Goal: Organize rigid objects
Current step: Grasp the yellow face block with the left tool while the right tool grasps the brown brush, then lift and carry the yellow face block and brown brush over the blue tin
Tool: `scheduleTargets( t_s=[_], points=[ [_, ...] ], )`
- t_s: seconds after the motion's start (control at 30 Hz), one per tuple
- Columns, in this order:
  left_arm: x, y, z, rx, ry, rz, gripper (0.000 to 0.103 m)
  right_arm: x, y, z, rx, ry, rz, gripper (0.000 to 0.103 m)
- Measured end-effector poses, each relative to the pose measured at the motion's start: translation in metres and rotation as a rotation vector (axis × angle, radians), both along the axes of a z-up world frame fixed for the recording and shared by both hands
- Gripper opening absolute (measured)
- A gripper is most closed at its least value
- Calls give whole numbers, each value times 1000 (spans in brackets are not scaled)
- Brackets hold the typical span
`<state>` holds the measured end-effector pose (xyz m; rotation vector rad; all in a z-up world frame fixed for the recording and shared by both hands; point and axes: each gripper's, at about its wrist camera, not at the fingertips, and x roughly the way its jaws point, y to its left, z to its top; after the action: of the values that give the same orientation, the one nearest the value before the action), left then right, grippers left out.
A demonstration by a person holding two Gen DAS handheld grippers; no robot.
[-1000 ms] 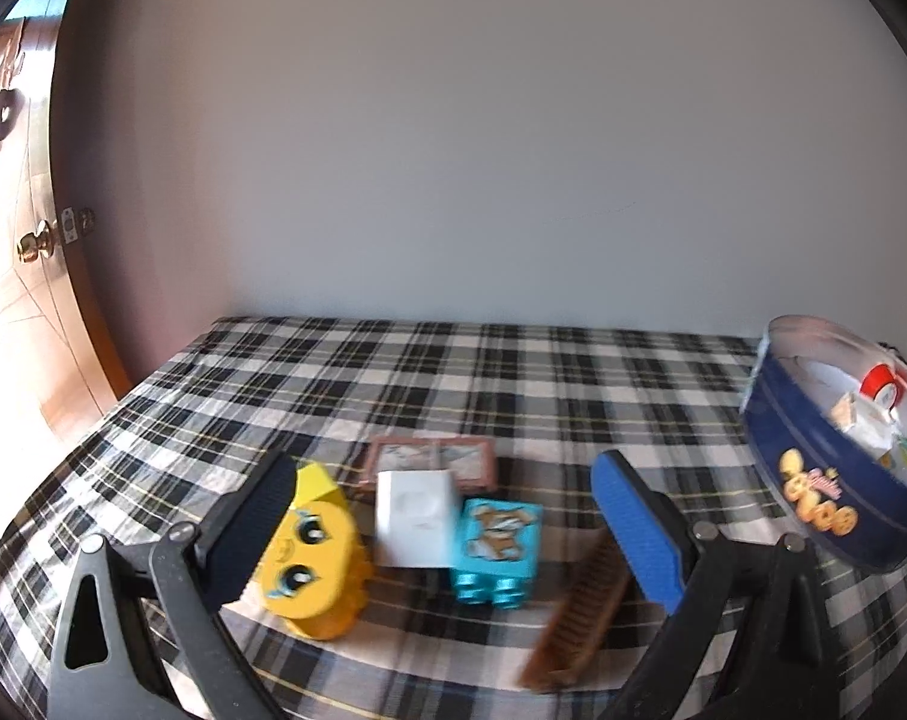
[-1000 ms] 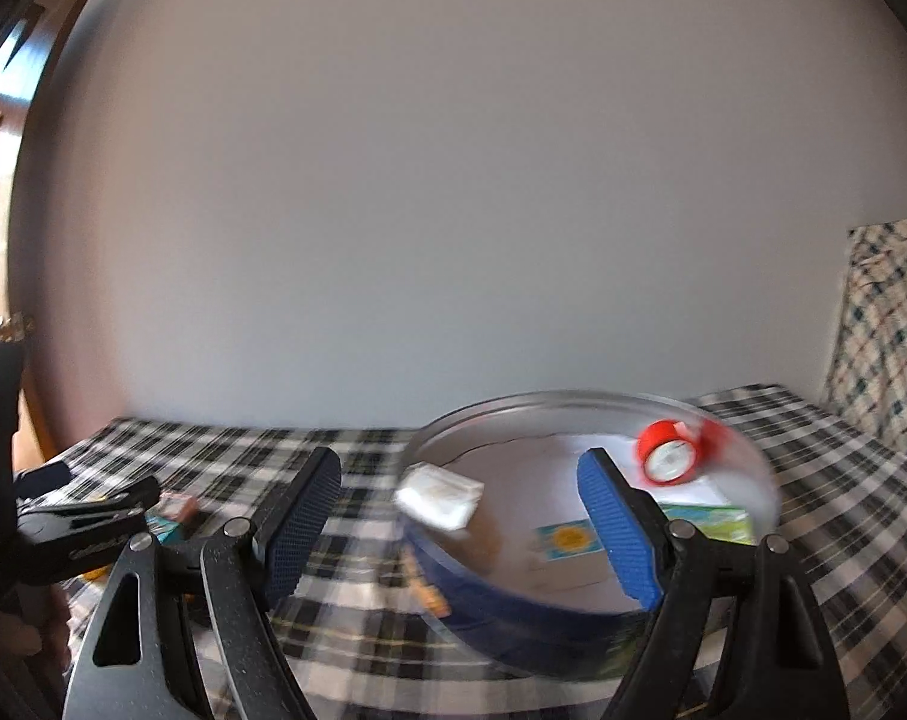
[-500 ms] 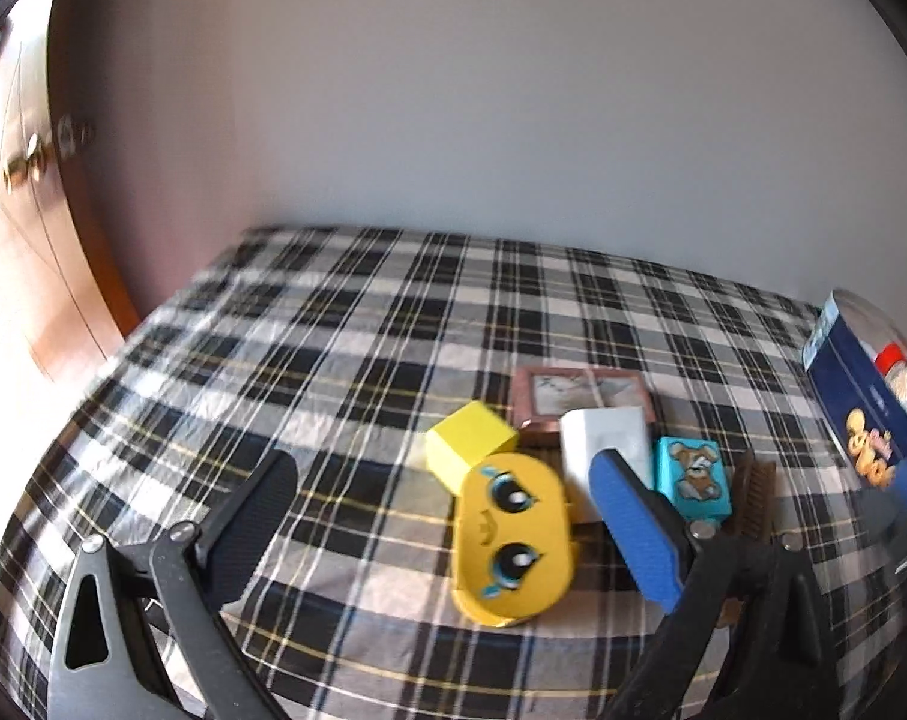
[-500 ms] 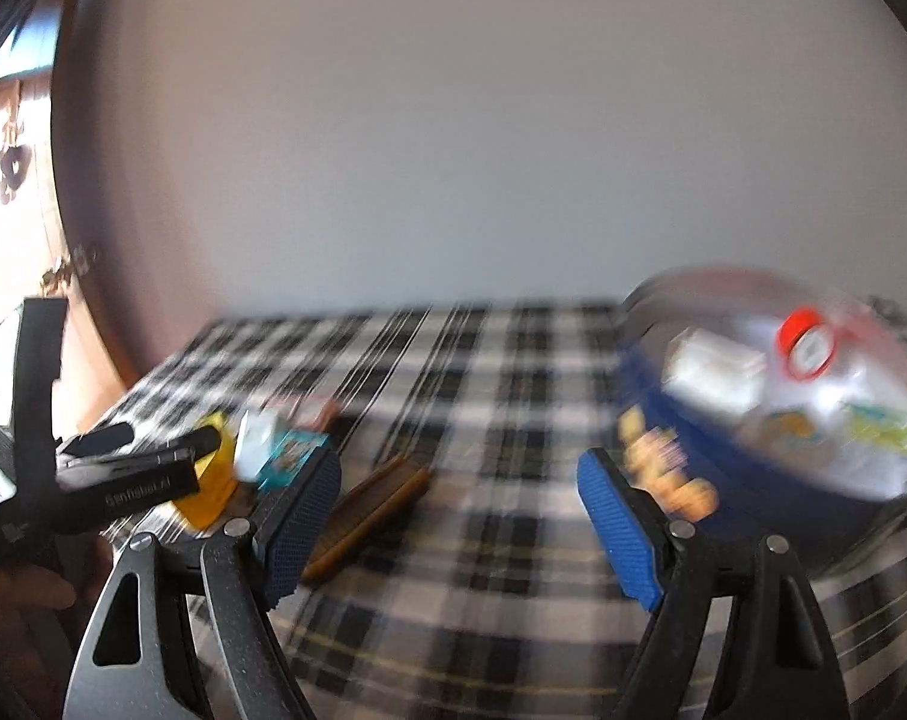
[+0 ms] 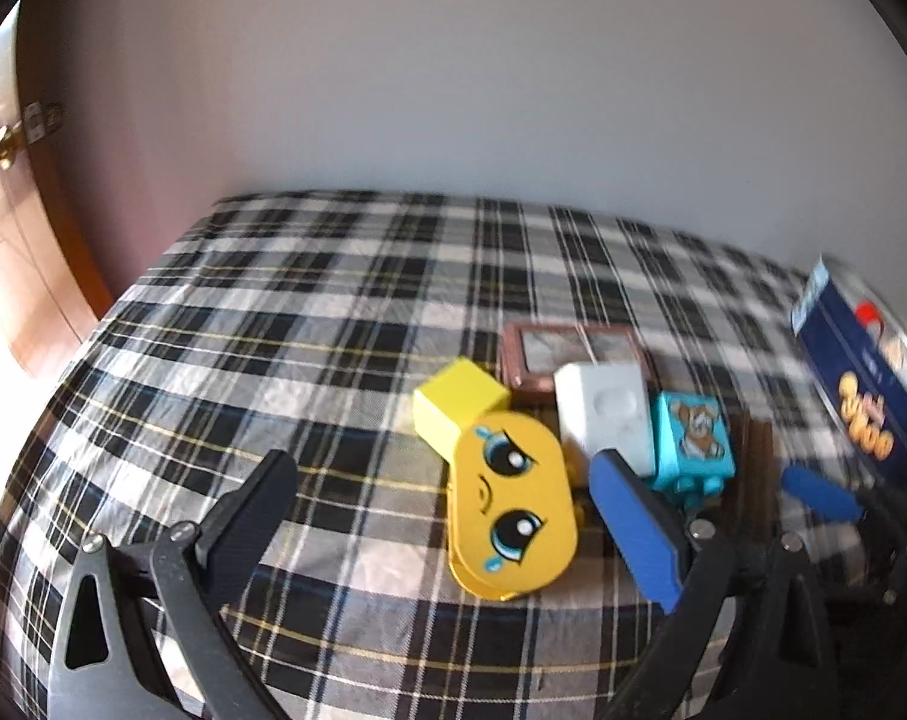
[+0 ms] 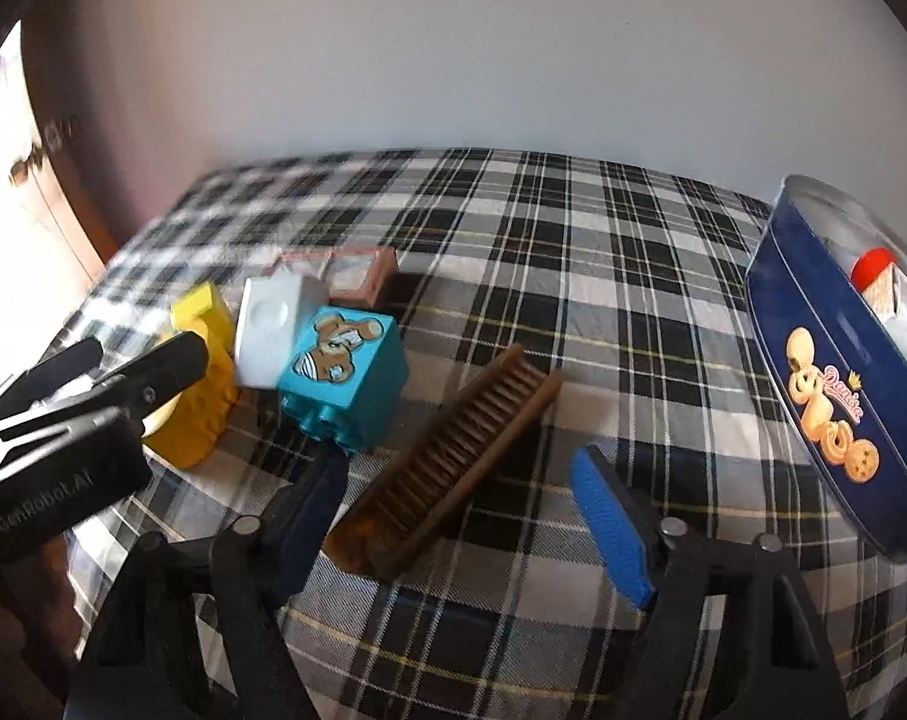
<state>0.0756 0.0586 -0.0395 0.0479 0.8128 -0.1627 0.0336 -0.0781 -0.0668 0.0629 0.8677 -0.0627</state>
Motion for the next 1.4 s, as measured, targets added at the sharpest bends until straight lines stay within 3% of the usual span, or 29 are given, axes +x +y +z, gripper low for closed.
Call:
scheduleTargets(
  t_s=[0.1,0.17,0.23,0.3,0.33,0.4,0.47,0.67,0.8,0.97,1.17,1.4],
  points=[
    [0,-7,-4,46,14,-9,99,-3,0,2,-43,-4,30,53],
    [2,-5,-6,41,29,-2,99,-6,-5,3,-62,-9,50,36],
    [6,0,-7,14,53,14,96,-13,-11,6,-87,-13,85,28],
    [10,5,-12,-19,92,17,76,-7,-10,3,-111,-15,121,28],
    [10,5,-13,-16,97,18,75,-7,-13,3,-114,-16,139,28],
    [7,4,-12,-24,86,-5,56,-7,-24,3,-102,-17,149,28],
    [6,3,-11,-34,82,-25,44,-7,-33,3,-55,-19,140,28],
    [3,12,-10,-104,84,-29,42,-12,-45,9,42,-84,117,27],
    [1,13,-4,-201,78,-83,42,-22,-44,21,37,-165,110,27],
    [-1,8,-1,-251,63,-124,42,-31,-43,32,14,-247,92,28],
    [-7,13,14,-290,-51,-112,42,-44,-44,46,-11,-343,75,28],
    [-13,25,31,-301,-200,-29,42,-58,-37,59,-115,-455,51,28]
  ],
)
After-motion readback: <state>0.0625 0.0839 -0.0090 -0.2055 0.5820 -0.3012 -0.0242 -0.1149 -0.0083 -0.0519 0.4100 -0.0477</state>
